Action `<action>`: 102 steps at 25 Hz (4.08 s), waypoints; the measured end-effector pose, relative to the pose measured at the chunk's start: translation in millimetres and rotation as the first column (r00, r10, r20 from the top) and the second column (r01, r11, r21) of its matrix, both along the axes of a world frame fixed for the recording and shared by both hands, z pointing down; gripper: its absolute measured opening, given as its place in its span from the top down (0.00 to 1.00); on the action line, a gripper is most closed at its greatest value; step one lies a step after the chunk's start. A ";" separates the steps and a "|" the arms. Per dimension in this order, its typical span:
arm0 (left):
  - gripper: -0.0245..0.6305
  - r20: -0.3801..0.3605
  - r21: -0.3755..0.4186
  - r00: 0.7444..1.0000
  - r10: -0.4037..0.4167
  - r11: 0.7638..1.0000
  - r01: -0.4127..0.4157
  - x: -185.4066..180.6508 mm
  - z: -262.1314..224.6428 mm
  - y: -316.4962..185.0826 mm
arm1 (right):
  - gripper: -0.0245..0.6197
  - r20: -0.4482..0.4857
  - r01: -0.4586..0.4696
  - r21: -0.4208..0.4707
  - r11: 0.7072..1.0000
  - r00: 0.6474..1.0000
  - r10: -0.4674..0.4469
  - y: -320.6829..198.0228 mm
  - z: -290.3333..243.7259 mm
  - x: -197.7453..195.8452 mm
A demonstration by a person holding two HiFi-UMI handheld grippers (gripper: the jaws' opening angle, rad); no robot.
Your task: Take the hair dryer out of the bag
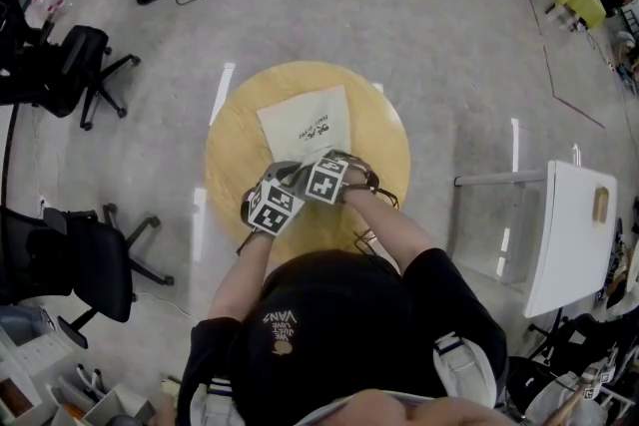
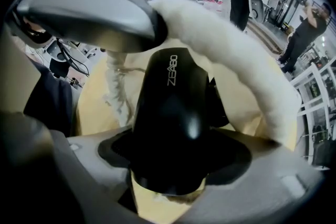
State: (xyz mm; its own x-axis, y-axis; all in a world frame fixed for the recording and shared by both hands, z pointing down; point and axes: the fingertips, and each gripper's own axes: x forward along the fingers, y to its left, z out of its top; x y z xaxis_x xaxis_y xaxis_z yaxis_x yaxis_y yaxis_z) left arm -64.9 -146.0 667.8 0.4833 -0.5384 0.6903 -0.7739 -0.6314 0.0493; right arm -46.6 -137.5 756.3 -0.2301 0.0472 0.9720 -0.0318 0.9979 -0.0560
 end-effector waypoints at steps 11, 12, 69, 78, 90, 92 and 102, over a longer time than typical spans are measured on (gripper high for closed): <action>0.91 0.034 -0.010 0.999 0.018 1.000 -0.018 -2.5 1.9 6.3 | 0.41 0.084 -0.018 -0.032 0.999 0.996 0.020 6.1 -13.0 1.9; 0.91 0.037 -0.010 0.999 0.018 1.000 -0.018 -3.9 2.1 6.8 | 0.41 0.090 -0.021 -0.040 0.999 0.996 0.025 7.9 -15.0 2.8; 0.91 0.021 0.086 0.996 0.090 0.992 -0.092 -25.5 -14.8 8.6 | 0.41 0.280 -0.147 -0.422 0.895 0.917 0.283 80.7 -77.3 7.7; 0.91 -0.005 0.103 0.995 0.099 0.990 -0.098 -27.9 -19.6 8.0 | 0.41 0.322 -0.130 -0.526 0.841 0.884 0.338 94.2 -98.5 -1.6; 0.91 -0.042 0.146 0.993 0.114 0.984 -0.107 -28.9 -42.4 2.8 | 0.41 0.336 -0.068 -0.591 0.804 0.885 0.322 119.8 -123.6 -7.4; 0.91 -0.041 0.147 0.992 0.118 0.983 -0.111 -28.7 -44.3 0.6 | 0.41 0.343 -0.068 -0.595 0.801 0.880 0.329 122.0 -126.9 -9.0; 0.91 -0.042 0.114 0.993 0.106 0.988 -0.101 -35.8 -34.1 -3.3 | 0.41 0.381 -0.063 -0.595 0.801 0.855 0.351 136.7 -143.3 -10.9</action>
State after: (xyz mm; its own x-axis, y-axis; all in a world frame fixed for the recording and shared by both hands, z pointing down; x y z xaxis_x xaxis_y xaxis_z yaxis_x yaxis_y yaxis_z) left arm -100.7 -149.4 633.7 0.5713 -0.5562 0.6036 -0.7025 -0.7117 0.0091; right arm -57.5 -0.9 612.9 -0.6994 0.4286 0.5719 -0.0617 0.7610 -0.6458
